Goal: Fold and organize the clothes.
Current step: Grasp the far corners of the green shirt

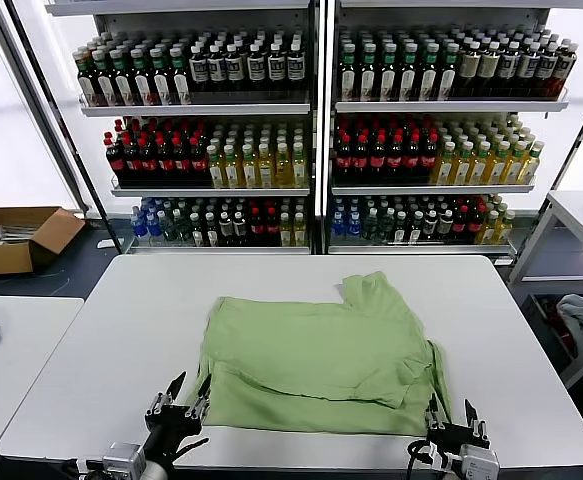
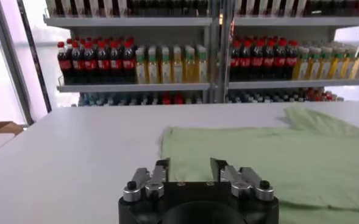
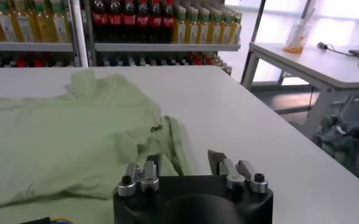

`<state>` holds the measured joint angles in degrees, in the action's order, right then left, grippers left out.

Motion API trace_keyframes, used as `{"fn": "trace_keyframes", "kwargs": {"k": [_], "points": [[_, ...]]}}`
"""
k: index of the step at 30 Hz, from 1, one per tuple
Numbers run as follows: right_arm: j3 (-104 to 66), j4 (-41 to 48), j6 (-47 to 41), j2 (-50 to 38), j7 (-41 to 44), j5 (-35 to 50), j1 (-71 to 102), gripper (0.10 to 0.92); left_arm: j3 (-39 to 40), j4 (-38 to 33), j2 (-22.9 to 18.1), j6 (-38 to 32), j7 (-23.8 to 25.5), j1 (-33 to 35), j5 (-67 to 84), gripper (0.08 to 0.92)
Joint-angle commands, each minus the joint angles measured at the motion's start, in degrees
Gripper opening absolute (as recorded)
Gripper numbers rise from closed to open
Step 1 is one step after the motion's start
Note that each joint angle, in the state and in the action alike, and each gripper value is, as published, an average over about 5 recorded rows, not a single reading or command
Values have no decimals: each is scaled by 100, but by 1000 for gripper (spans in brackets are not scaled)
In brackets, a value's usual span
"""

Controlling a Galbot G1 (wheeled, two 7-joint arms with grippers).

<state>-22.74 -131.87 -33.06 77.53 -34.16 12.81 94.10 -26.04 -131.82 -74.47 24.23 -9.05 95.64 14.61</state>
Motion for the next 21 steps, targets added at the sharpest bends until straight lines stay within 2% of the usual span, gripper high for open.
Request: {"fn": "trace_keyframes", "kwargs": {"k": [1,6,9,21], "points": [[-54,633,-15,-73,91,-151,-485,783,10,415,-236,-42,43,-487,-2,614],[-79,1051,-18,-59,116,-158,-841,821,-43,630,-184,-15,59,-668,76,759],[-67,1308,-22,-66,116,-168,-1131,822,-96,723,-112,46,59,-832,184,810],[341,2509,-29,258,81,-26,-2750,823,-132,1372,164,297,62,-1774,547,823]]}}
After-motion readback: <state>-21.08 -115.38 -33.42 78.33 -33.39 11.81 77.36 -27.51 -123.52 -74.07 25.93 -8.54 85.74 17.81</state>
